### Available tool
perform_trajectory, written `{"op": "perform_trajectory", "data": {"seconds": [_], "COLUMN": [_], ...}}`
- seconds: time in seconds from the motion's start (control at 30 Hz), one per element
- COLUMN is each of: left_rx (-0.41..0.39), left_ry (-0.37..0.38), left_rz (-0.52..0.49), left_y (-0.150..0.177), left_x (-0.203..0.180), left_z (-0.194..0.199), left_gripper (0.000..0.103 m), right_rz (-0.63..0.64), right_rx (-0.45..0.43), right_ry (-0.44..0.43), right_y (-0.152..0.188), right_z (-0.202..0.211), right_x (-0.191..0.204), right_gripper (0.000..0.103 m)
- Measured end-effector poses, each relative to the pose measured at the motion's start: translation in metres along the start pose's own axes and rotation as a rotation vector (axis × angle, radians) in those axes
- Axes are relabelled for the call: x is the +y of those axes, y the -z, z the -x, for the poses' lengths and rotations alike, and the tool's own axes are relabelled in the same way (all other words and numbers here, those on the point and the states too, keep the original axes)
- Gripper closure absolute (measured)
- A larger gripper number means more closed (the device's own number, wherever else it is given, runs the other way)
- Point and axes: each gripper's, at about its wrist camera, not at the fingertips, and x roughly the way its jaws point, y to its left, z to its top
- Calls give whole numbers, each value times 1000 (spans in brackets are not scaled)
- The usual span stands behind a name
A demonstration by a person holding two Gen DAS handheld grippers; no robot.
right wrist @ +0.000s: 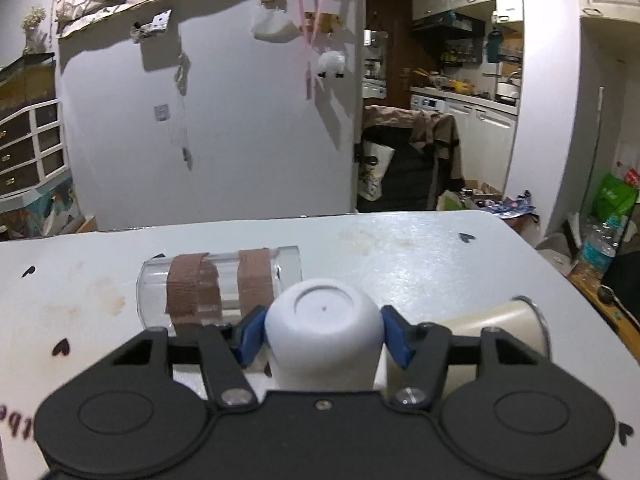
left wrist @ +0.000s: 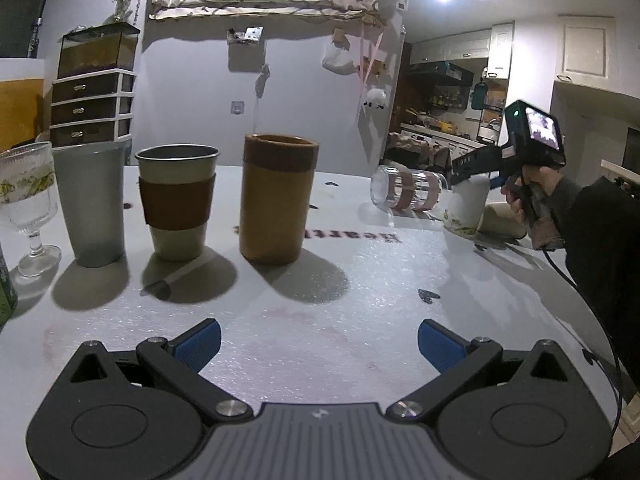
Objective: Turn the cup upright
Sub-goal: 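Move the right gripper to the tipped white cup and close on its base, then lift the white cup with the right gripper and carry it toward the left gripper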
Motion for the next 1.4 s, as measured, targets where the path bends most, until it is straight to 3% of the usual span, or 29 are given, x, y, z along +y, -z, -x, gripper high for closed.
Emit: {"op": "perform_trajectory", "data": {"seconds": [0.33,0.53,0.67,0.83,1.03,1.17,1.4], "left_rx": [9,15,29,51,90,92,119], "left_ry": [39,83,116,139,173,156,157], "left_rz": [-4,-25,-38,-44,-103,-144,-114], "left_y": [7,15,18,18,16,15,17], "left_x": [-11,-18,-23,-26,-41,-55,-53], "left_z": [10,27,30,25,0,-19,-35], "left_gripper": [0,0,0,0,0,0,0], "right_rz": [188,261,325,302,289,286,281], "right_rx": [-74,-3,14,52,28,30,18], "right_ry": [-276,-455,-470,-483,-474,-472,-490], "right_y": [50,90,111,128,132,135,138], "right_z": [137,208,234,238,237,235,244], "right_x": [52,91,110,113,112,113,106], "right_gripper": [41,41,41,41,41,41,41]}}
